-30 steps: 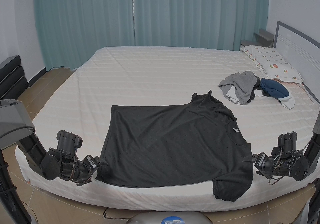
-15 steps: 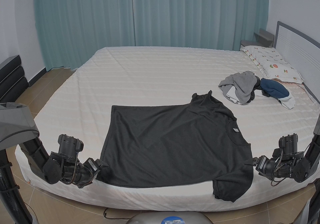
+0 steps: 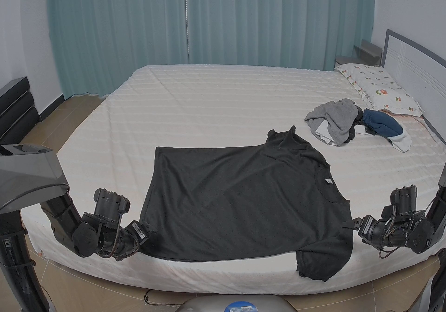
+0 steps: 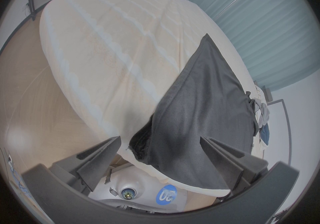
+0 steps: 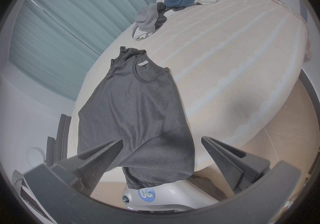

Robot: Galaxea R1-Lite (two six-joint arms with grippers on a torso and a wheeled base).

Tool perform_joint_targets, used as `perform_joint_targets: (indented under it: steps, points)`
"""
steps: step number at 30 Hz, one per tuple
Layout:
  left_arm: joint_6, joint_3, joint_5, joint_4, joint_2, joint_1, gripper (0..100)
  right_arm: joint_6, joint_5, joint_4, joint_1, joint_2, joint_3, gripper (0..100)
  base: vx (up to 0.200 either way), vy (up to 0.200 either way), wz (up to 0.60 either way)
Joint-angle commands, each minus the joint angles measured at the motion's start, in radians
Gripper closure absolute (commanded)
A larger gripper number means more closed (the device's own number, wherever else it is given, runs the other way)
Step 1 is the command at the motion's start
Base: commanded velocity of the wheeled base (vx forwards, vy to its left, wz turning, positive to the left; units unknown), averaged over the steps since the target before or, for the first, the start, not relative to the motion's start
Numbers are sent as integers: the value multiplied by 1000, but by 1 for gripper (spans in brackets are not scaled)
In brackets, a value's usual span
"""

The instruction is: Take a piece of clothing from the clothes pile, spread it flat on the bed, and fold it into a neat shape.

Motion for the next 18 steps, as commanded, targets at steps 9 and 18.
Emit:
perform_joint_targets:
  steps: [9, 18]
  points:
    - [5, -18, 23, 0, 41, -21, 100, -199, 8, 0, 2, 14, 106, 0, 0, 0, 0]
    - [-5, -1, 22, 0, 32, -7, 100, -296, 60, -22, 12, 91, 145, 0, 0, 0, 0]
